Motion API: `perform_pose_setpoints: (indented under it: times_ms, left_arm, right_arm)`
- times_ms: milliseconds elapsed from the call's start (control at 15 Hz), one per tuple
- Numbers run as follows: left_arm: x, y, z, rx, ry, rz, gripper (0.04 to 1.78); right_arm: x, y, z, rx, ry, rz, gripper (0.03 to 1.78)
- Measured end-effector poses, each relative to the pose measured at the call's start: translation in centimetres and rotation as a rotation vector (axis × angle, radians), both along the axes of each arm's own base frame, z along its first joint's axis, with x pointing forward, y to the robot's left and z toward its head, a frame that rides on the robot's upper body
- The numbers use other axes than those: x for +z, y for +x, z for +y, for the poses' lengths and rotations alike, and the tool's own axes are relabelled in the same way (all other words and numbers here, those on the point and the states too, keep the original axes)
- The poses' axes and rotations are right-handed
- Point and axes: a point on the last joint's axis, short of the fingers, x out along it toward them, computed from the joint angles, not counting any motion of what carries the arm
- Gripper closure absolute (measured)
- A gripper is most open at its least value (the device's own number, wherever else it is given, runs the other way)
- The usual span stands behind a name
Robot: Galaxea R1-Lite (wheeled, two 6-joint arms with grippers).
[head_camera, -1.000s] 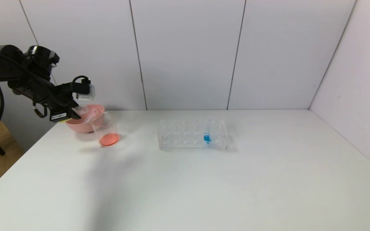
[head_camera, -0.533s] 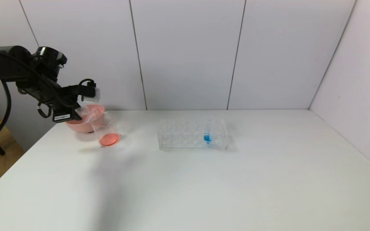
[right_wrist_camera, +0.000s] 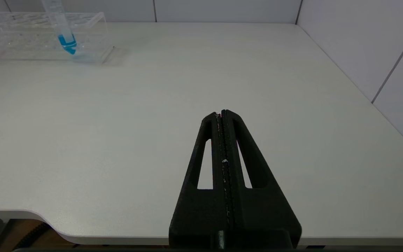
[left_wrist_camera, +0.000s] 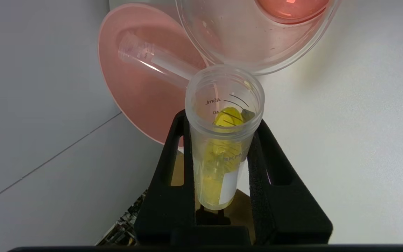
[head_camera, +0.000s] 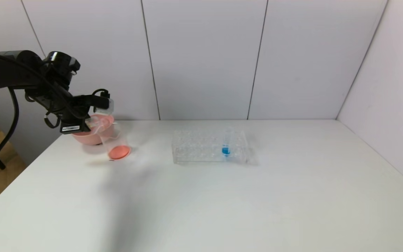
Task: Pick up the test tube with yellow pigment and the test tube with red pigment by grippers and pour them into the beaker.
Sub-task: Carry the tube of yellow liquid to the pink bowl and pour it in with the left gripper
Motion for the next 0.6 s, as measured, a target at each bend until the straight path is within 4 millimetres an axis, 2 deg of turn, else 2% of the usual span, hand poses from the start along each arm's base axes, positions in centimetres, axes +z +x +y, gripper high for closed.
perform_pose_setpoints:
  times_ms: [600]
  left_arm:
    - [-0.21,0.15,-1.12,0.012,0.103,0.013,1.37]
  right_arm:
    - [0.01,0.0,0.0,0.0,0.0,0.0,1.7]
